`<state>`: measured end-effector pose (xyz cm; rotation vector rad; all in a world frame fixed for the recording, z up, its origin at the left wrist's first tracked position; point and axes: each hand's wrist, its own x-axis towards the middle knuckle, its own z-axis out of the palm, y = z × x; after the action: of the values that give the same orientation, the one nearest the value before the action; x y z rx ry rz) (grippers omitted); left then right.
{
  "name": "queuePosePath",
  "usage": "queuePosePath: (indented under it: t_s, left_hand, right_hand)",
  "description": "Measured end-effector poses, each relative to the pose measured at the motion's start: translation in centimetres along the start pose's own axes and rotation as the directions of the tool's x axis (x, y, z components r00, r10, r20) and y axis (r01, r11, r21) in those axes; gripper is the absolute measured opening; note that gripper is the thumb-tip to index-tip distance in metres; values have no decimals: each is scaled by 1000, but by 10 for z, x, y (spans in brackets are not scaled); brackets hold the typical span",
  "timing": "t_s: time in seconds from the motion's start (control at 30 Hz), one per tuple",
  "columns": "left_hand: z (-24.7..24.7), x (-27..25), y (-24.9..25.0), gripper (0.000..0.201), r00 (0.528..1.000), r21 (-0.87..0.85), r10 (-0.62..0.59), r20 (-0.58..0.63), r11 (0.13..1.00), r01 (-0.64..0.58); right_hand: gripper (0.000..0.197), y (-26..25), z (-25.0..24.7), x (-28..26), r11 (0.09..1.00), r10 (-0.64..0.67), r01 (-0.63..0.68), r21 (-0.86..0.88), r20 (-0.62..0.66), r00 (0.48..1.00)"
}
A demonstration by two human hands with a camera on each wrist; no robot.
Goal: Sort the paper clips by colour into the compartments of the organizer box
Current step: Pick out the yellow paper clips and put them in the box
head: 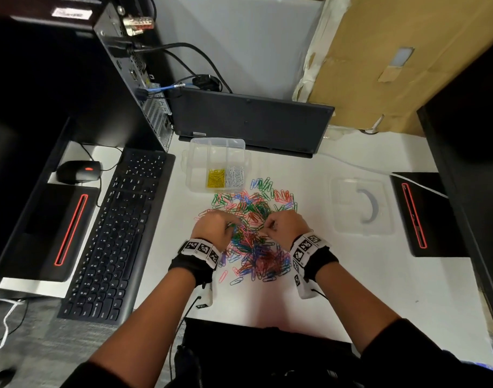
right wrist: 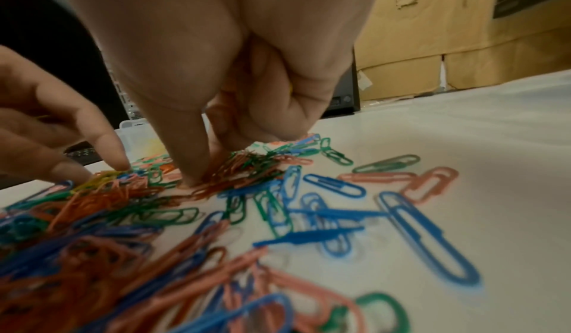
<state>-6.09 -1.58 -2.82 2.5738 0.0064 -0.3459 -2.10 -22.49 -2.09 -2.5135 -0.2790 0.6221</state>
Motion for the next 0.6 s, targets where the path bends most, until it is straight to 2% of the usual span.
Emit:
queuePosePath:
  t_s: [0.1,0.2,0.27,0.4,0.5,0.6]
  left_hand:
    - [1,3,0,30,985,67,126,120,989,-134]
    - [2,3,-1,21,985,107,141,98,983,-152]
    - [3,2,-3,16,988,115,140,60,982,-147]
    - [2,-2,-5,12,991,47,133,19,990,-134]
    - [2,-3,-2,18,996,-41,94,2,995,-94]
    - [4,-4,4,22,1000,-186,2,4,983,-1]
  right_hand:
    - [13,-2,1,-2,999,17,-17,-42,6,1000]
    - [17,2,0,-5,999,21,-22,34,14,1000]
    - [19,7,0,-8,994,34,-35,107,16,999]
    - [13,19,-8,-11,987,95,-96,127,14,995]
    - [12,18,-13,-13,993,114,-113,24,-36,993]
    - [8,6,-9,-15,995,58,-65,-76,-98,993]
